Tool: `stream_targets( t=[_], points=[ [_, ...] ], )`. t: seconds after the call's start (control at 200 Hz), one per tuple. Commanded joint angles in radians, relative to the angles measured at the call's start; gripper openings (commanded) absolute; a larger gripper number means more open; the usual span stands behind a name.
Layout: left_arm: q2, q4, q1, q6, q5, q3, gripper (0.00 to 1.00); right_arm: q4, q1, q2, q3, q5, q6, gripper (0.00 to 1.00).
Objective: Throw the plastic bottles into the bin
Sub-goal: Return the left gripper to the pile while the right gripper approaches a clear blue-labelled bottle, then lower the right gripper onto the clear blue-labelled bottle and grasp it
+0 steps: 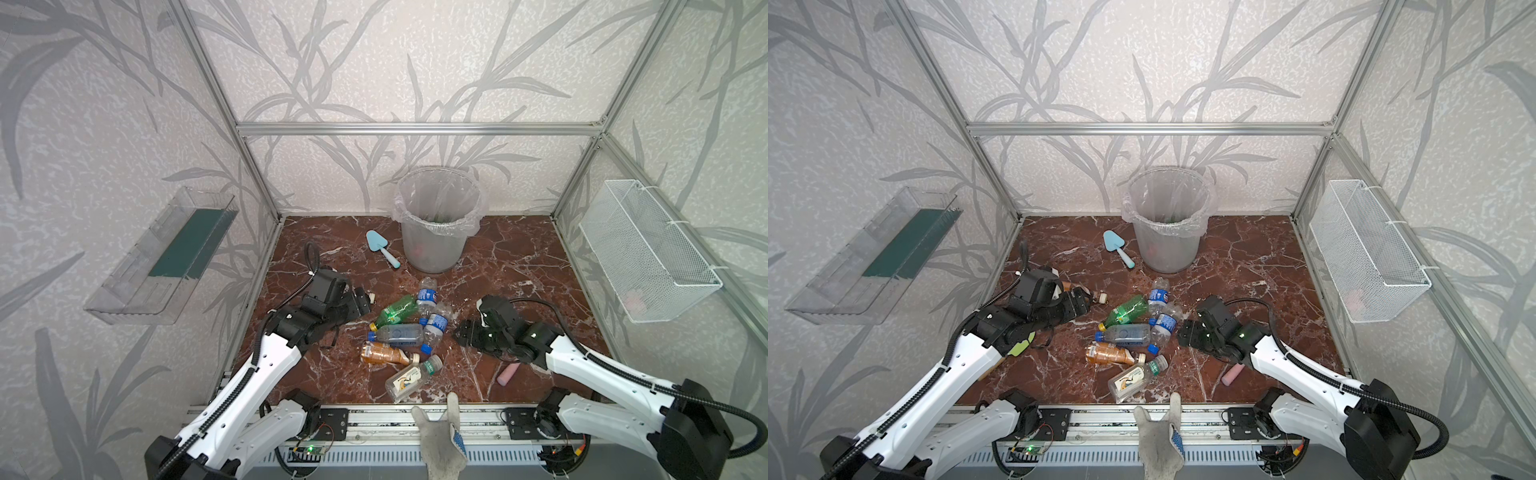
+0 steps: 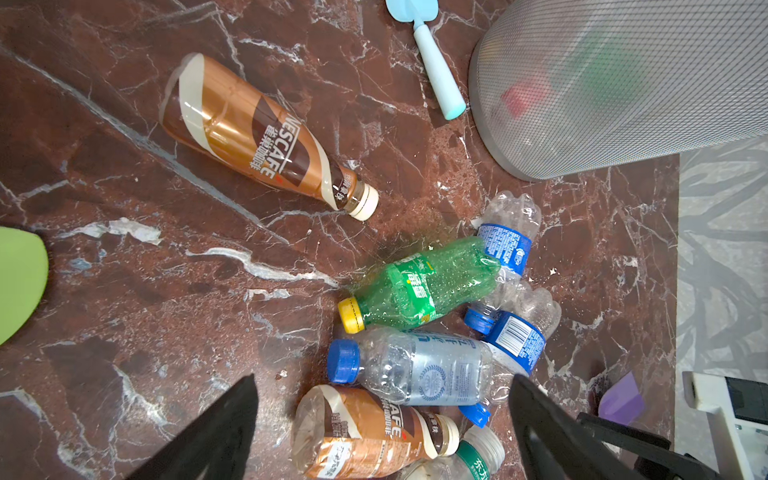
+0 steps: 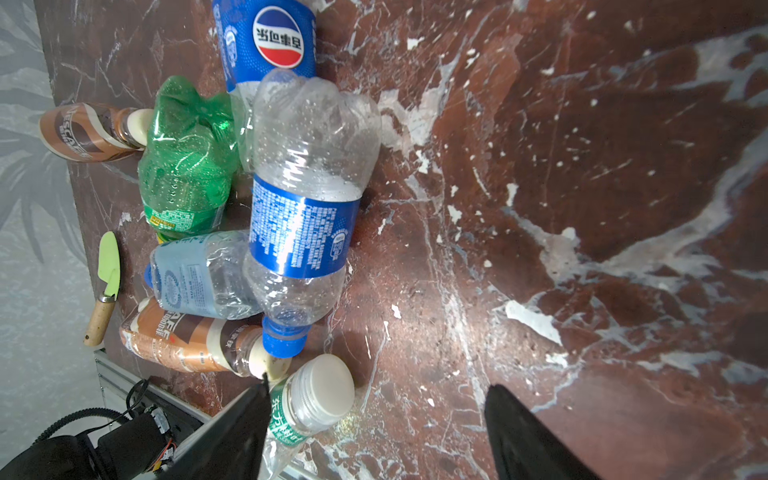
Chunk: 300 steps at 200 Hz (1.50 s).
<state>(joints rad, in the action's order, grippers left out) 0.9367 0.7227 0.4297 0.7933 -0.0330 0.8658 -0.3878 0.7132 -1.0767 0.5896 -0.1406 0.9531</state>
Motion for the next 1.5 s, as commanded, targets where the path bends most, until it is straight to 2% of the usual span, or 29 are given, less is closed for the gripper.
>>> stream_targets(
  t=[0.0,0.47,1.01,1.494],
  points=[
    [-0.012,-0.02,-0.005,0.024,0.0,-0.026,0.93,0.043,0.014,-0.025,0.016,0.001,0.027,0.81],
    [-0.023,-0.059,-0.008,0.051,-0.026,-0.122,0.93,0.114,0.028,-0.124,0.061,0.018,0.032,0.82],
    [-0.048,-0.043,-0.011,0.055,-0.036,-0.134,0.93,0.167,0.028,-0.319,0.203,0.022,0.013,0.86],
    [-0.062,-0.043,-0.011,0.066,-0.031,-0.152,0.93,0.191,0.028,-0.366,0.2,0.059,0.063,0.86]
  ],
)
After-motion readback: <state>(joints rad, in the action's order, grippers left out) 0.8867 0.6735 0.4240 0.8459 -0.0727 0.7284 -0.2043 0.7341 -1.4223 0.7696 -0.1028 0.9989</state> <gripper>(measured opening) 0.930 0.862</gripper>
